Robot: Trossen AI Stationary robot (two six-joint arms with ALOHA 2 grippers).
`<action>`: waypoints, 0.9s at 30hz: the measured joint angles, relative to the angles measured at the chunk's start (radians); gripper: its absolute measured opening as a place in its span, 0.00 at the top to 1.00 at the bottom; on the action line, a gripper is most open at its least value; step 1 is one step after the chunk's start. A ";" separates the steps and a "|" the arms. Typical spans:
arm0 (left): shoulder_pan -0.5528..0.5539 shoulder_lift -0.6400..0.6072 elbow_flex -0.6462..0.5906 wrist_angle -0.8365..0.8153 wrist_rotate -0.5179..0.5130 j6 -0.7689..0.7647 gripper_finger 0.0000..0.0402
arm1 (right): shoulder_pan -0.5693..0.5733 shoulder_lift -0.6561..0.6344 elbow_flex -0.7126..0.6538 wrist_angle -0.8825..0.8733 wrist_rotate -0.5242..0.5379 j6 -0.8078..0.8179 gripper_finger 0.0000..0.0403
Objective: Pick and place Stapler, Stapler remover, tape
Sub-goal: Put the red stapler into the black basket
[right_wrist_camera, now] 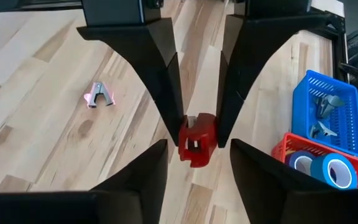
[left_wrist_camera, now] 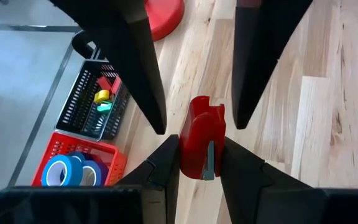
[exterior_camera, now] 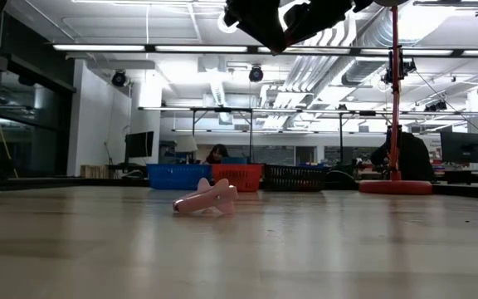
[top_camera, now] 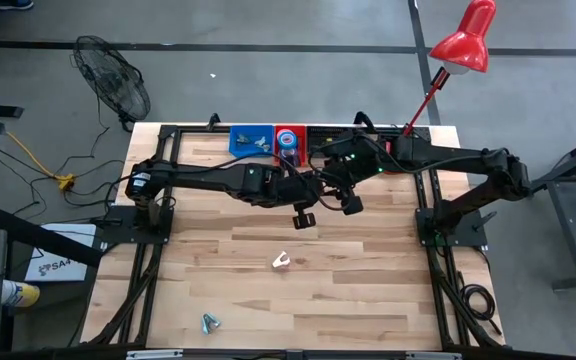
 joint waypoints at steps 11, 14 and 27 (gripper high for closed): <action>0.000 0.000 0.000 0.005 0.001 0.000 0.78 | 0.000 0.000 0.000 0.010 -0.003 0.001 0.69; 0.000 0.000 0.000 0.022 0.002 0.001 0.78 | 0.000 0.000 0.000 0.010 -0.003 0.001 0.69; 0.000 0.000 0.000 0.042 0.003 0.012 0.78 | 0.000 0.000 0.001 -0.002 -0.005 0.002 0.78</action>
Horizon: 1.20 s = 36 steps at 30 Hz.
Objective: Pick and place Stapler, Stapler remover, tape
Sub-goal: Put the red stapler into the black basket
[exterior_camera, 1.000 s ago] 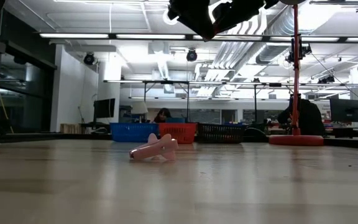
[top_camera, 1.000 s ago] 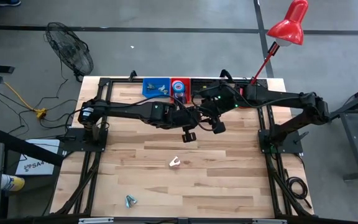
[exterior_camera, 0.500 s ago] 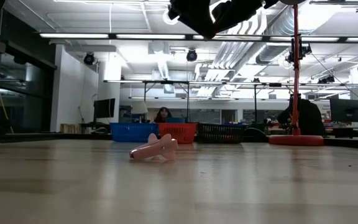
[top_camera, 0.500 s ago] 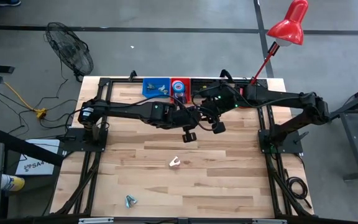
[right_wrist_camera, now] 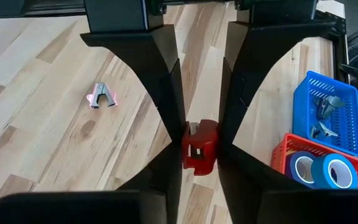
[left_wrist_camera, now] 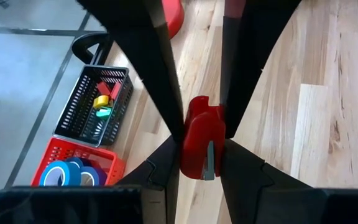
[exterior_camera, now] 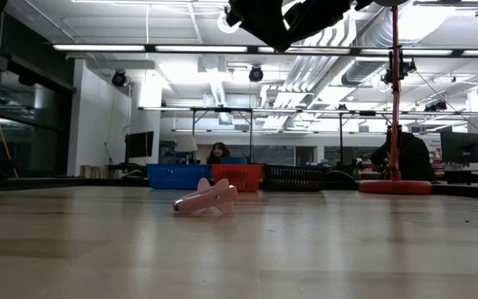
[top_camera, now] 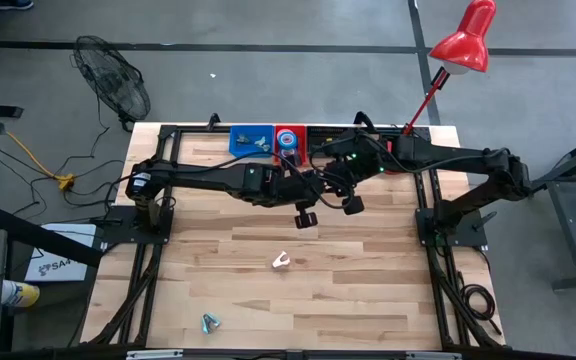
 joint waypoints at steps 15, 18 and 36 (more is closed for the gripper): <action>0.001 0.000 0.000 0.006 0.008 -0.020 0.78 | 0.001 -0.003 0.000 -0.003 0.039 -0.003 0.88; 0.001 0.000 0.000 0.005 0.008 -0.020 0.78 | 0.000 -0.003 0.000 -0.003 0.039 -0.002 0.88; -0.002 -0.001 0.000 -0.012 -0.014 -0.012 0.58 | -0.004 -0.001 -0.001 -0.019 0.085 0.026 0.89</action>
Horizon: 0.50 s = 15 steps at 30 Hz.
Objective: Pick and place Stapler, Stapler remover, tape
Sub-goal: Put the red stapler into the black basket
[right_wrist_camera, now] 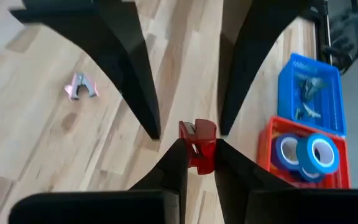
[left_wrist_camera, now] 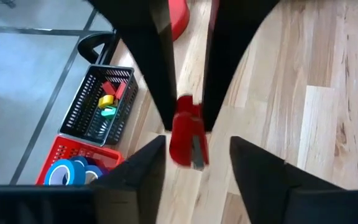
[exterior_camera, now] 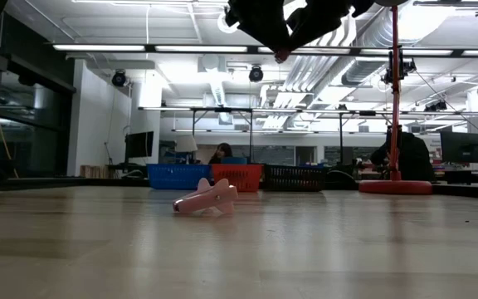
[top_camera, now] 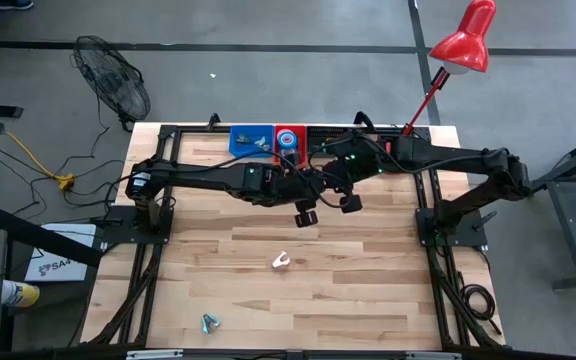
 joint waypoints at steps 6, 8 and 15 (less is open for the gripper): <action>0.000 -0.004 0.000 -0.034 -0.002 -0.005 0.46 | -0.012 0.000 0.000 -0.026 0.049 0.003 0.89; 0.000 -0.013 0.000 -0.076 -0.019 -0.020 0.44 | -0.025 0.000 0.000 -0.034 0.066 0.013 0.89; 0.000 -0.059 0.001 -0.255 -0.080 -0.113 0.44 | -0.125 0.000 0.000 -0.065 0.097 0.062 0.89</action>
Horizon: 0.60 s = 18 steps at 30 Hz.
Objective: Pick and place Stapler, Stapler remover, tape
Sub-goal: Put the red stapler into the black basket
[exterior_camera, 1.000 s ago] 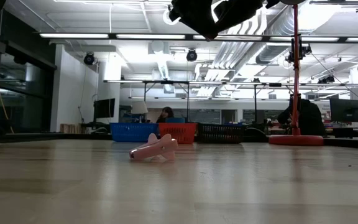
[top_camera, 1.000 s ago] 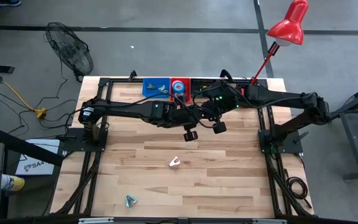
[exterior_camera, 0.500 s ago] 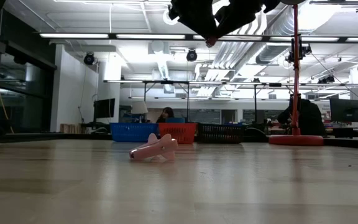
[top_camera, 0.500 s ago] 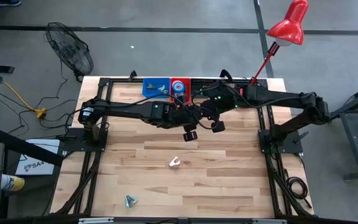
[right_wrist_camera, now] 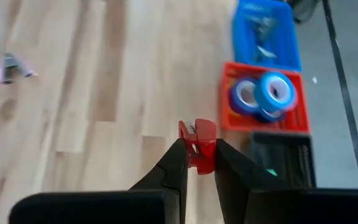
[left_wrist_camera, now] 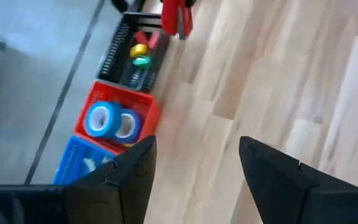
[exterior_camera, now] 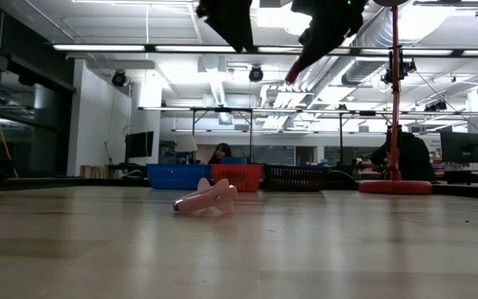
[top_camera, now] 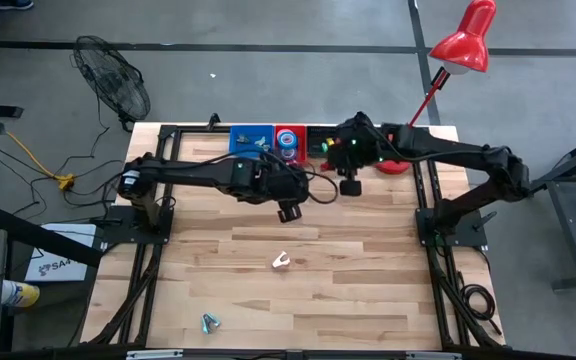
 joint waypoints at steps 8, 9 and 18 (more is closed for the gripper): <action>0.000 -0.017 0.000 -0.108 -0.038 -0.063 0.44 | -0.171 0.006 0.000 0.003 -0.003 0.056 0.89; 0.000 -0.017 0.000 -0.104 -0.040 -0.070 0.44 | -0.195 0.007 0.000 0.003 -0.004 0.061 0.89; 0.000 -0.017 -0.003 -0.140 -0.048 -0.083 0.44 | -0.376 0.058 0.000 0.042 -0.084 0.123 0.89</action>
